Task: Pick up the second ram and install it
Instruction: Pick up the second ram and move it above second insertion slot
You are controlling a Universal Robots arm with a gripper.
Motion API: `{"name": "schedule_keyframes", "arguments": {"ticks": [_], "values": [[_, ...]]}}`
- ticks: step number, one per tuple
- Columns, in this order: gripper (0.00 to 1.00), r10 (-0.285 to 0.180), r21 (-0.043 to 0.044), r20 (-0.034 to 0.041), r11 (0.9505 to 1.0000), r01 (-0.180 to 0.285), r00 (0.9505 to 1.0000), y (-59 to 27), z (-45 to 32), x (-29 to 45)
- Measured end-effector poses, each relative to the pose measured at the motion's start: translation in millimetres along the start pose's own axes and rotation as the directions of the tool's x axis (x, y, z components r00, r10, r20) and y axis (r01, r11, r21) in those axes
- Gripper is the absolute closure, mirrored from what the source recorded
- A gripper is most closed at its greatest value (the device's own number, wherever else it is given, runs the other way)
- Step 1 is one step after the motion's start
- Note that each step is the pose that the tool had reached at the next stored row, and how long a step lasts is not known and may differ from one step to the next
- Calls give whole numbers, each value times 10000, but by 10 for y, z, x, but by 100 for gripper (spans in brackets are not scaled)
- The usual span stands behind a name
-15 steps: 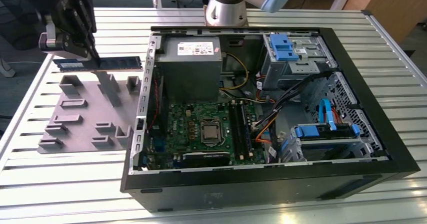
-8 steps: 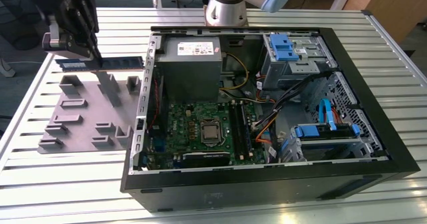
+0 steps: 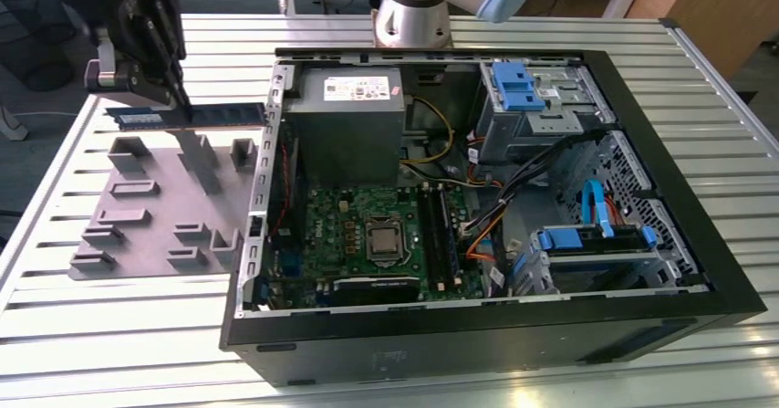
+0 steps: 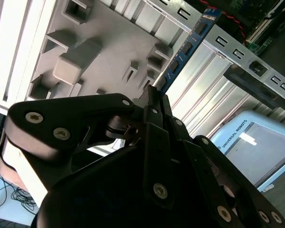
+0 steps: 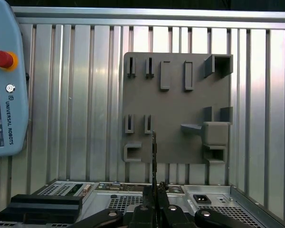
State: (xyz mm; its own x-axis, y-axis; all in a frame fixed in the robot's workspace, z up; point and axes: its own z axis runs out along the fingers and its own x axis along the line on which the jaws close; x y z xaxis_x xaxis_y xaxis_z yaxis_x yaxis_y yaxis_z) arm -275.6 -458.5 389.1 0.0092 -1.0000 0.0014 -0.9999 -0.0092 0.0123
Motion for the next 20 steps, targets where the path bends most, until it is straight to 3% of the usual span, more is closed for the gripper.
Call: {"name": "schedule_keyframes", "arguments": {"ticks": [20], "values": [[86, -1, 0, 0, 10000, 1, 10000, -143, 0, 1]]}}
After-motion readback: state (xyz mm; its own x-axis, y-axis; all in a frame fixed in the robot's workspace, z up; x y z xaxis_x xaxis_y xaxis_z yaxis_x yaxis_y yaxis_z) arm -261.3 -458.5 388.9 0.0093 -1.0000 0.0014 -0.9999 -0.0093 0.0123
